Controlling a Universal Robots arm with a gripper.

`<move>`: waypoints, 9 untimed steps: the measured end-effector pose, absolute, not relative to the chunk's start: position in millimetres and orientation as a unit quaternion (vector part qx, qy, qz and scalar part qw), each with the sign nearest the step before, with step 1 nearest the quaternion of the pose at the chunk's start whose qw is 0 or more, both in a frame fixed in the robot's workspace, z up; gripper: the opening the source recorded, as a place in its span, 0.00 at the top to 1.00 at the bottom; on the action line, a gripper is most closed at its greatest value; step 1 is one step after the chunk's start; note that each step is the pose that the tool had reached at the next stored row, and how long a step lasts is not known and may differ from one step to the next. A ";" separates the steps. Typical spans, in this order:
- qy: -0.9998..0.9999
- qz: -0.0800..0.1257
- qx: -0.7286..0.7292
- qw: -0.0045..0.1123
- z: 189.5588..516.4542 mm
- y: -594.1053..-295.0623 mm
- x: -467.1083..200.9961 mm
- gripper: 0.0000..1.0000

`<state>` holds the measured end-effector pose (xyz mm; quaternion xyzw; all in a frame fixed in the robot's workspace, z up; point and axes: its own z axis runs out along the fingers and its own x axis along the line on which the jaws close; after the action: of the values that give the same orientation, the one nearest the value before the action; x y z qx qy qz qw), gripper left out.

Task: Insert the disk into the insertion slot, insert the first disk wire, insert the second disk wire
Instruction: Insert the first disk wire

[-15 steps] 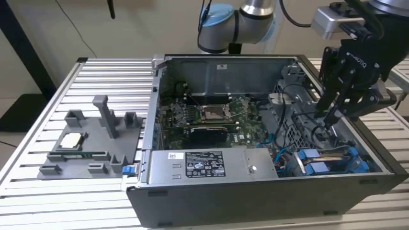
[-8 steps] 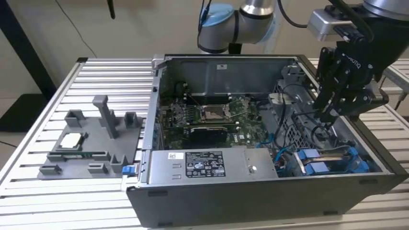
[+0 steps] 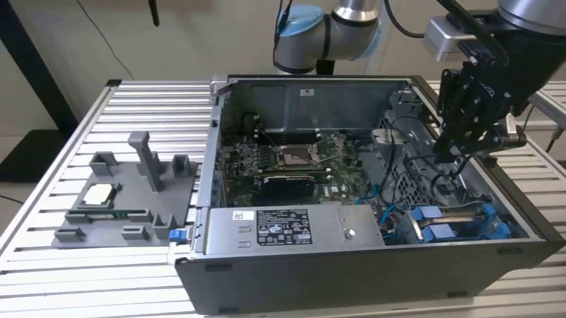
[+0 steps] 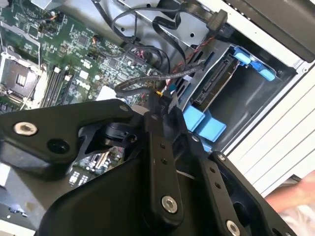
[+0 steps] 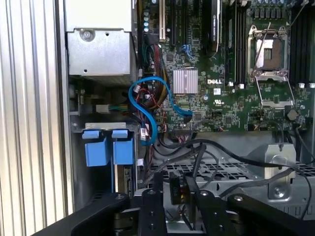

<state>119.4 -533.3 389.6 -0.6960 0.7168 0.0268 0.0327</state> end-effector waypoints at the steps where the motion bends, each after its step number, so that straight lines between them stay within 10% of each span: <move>1: 0.717 0.027 -0.696 0.034 388.9 -533.3 119.5 0.75; 9: 0.717 0.027 -0.696 0.037 385.9 -533.6 121.8 0.81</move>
<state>121.8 -533.6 385.9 -0.6960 0.7166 0.0266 0.0370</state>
